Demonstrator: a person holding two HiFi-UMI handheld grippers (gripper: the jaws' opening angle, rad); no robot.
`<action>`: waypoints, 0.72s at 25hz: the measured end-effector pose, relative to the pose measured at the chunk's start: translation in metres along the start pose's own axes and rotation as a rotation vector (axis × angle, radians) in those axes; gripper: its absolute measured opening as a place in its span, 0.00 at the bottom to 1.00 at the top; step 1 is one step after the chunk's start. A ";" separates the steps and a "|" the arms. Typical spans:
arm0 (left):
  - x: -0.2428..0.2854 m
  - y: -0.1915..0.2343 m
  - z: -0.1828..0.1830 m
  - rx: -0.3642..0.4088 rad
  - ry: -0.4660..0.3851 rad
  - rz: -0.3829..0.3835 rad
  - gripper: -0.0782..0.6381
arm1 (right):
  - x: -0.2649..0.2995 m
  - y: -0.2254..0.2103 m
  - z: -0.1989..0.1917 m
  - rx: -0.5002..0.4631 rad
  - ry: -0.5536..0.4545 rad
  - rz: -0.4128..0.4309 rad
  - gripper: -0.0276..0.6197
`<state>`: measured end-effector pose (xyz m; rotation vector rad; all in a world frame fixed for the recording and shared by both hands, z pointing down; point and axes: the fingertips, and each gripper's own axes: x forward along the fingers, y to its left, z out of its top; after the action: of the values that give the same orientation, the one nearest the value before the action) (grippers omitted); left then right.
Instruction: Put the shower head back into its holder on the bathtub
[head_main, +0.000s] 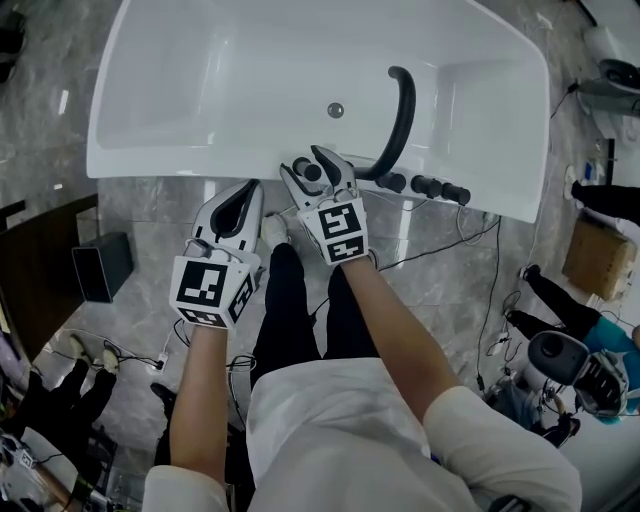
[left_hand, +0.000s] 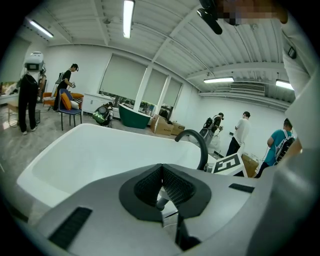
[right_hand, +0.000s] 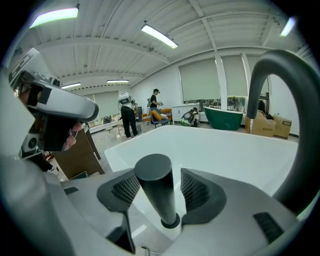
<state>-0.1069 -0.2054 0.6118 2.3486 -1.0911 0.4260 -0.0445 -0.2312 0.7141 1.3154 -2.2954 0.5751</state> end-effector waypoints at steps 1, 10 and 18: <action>-0.002 -0.001 0.001 0.003 -0.001 0.002 0.12 | -0.002 0.001 0.000 -0.002 0.006 0.005 0.43; -0.018 -0.015 0.015 0.001 -0.031 0.046 0.12 | -0.030 0.011 0.005 -0.016 0.016 0.036 0.45; -0.033 -0.042 0.029 -0.006 -0.062 0.083 0.12 | -0.067 0.013 0.017 -0.026 0.007 0.078 0.42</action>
<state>-0.0934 -0.1788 0.5590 2.3311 -1.2206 0.3816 -0.0277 -0.1881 0.6611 1.2142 -2.3498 0.5722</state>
